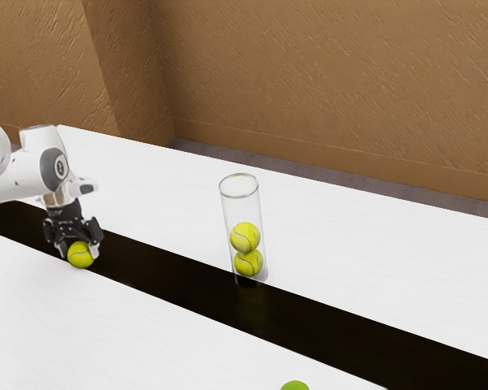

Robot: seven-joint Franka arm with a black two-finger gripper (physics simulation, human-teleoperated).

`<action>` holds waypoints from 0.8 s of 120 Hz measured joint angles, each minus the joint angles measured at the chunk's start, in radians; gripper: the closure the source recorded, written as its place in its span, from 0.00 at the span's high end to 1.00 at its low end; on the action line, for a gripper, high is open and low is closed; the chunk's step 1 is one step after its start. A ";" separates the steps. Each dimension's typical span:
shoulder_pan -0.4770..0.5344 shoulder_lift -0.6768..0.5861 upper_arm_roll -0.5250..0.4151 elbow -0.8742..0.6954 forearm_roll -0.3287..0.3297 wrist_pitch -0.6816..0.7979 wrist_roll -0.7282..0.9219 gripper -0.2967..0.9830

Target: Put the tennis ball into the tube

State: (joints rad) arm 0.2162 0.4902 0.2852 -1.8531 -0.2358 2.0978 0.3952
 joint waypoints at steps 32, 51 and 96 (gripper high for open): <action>0.000 0.000 0.000 0.000 -0.020 0.001 0.043 0.57; -0.004 -0.030 -0.002 -0.002 -0.017 0.001 0.056 0.48; -0.147 -0.317 -0.035 0.087 0.016 -0.133 0.008 0.43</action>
State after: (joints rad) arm 0.0694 0.1727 0.2507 -1.7664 -0.2198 1.9645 0.4032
